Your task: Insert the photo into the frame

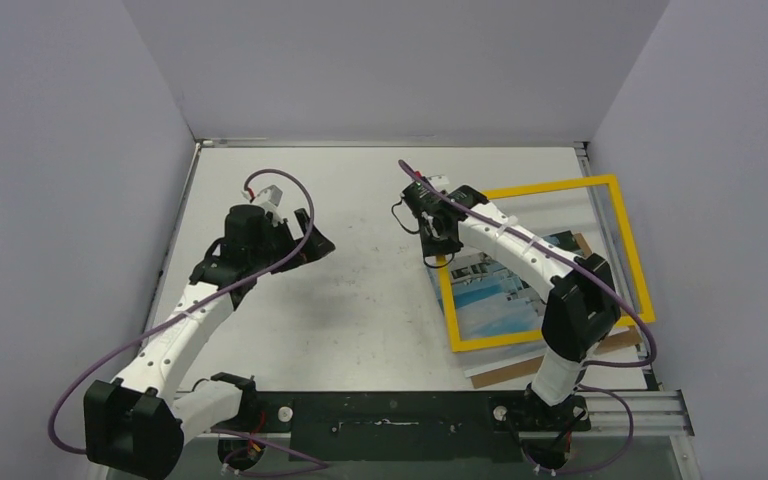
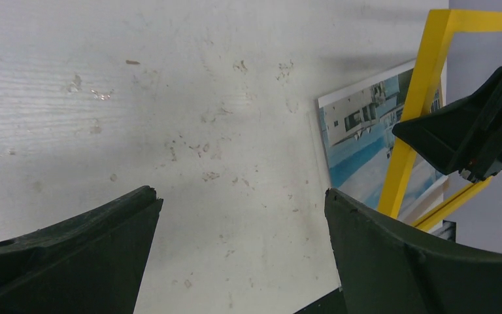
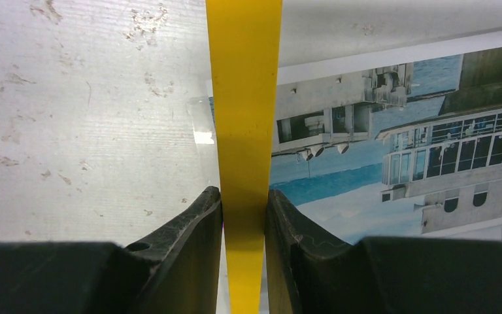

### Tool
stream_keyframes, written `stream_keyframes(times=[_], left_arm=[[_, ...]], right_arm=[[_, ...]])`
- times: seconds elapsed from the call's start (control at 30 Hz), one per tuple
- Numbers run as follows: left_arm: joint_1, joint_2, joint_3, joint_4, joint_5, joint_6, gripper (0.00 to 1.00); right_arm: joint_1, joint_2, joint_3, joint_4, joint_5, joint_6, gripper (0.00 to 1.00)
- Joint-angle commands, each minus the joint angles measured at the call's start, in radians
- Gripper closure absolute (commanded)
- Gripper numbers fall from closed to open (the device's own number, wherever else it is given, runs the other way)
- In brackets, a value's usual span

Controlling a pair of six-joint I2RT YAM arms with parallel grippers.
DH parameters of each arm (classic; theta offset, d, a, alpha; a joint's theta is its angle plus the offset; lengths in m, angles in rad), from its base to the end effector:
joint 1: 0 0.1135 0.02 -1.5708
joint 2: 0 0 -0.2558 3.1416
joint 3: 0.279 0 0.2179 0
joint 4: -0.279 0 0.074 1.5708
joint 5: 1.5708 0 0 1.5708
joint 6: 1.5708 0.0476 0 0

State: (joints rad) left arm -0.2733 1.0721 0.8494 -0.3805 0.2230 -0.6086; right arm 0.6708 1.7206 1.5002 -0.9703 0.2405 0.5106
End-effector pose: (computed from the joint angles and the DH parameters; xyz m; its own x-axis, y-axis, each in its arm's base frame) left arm 0.2036 -0.0680 0.2821 -0.6989 -0.3831 -0.6039 0.0476 0.8176 -0.5738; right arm 0.2580 0.1902 0.2675 -0.8958 -0.1050 -0.4318 -0.1108 0.9938 -0.0117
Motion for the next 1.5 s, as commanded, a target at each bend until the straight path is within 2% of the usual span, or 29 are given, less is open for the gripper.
stream_keyframes(times=[0.0,0.37,0.7,0.93,1.1,1.47], left_arm=[[-0.004,0.024,-0.075,0.188,0.141,-0.079,0.03],[-0.007,0.02,-0.123,0.13,0.057,-0.078,0.03],[0.013,-0.077,-0.12,-0.088,-0.226,-0.129,0.03],[0.118,-0.213,-0.113,-0.239,-0.351,-0.199,0.03],[0.201,-0.294,-0.136,-0.265,-0.336,-0.214,0.03],[0.206,-0.282,-0.145,-0.216,-0.258,-0.198,0.03]], right_arm=[[0.009,0.027,0.048,-0.105,0.131,-0.014,1.0],[0.038,0.177,0.17,-0.086,0.053,-0.07,1.0],[0.145,0.397,0.365,-0.074,-0.039,-0.108,1.0],[0.214,0.515,0.477,-0.073,-0.106,-0.118,0.99],[0.237,0.554,0.489,-0.065,-0.143,-0.129,0.87],[0.236,0.547,0.414,-0.013,-0.177,-0.13,0.73]])
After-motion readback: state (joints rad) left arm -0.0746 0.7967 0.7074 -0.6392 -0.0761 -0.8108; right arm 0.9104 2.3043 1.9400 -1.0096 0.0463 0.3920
